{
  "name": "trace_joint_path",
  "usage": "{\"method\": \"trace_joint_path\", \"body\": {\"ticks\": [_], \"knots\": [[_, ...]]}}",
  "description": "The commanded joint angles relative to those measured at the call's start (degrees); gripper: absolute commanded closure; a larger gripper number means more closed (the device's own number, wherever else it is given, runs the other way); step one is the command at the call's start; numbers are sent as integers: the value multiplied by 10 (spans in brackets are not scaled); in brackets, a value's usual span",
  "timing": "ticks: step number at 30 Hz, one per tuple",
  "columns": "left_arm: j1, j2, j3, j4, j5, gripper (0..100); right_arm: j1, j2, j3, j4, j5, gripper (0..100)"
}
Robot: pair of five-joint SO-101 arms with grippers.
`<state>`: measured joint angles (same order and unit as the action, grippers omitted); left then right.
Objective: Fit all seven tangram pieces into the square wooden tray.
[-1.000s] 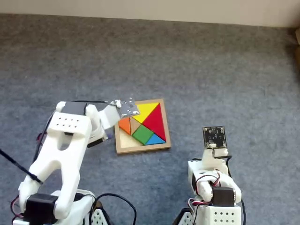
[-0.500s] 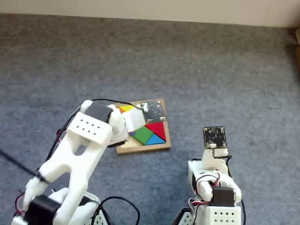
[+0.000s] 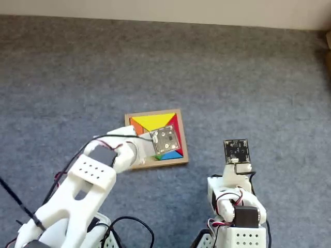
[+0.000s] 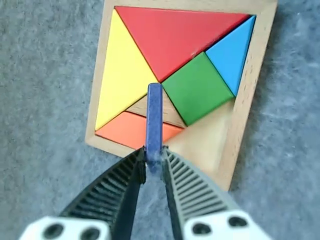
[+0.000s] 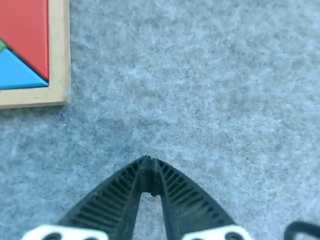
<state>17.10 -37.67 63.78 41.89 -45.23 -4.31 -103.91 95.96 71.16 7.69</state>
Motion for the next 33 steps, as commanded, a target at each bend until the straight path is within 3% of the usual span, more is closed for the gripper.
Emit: {"method": "trace_joint_path", "body": {"ticks": [1,5,13,17,20,25,33], "knots": [[11,-18,27,-55,-16,994,5,-9,86,3,-2,991],[11,-20,67,-92,-47,994,5,-9,86,3,-2,991],[12,-44,81,-87,-47,989,5,-9,86,3,-1,991],[24,-64,78,-32,-49,970,5,-9,86,3,-1,991],[50,-90,76,29,-47,878,5,-9,86,3,-1,991],[60,-166,74,58,49,802,5,-9,86,3,-1,991],[42,-255,74,92,84,801,5,-9,86,3,-2,991]]}}
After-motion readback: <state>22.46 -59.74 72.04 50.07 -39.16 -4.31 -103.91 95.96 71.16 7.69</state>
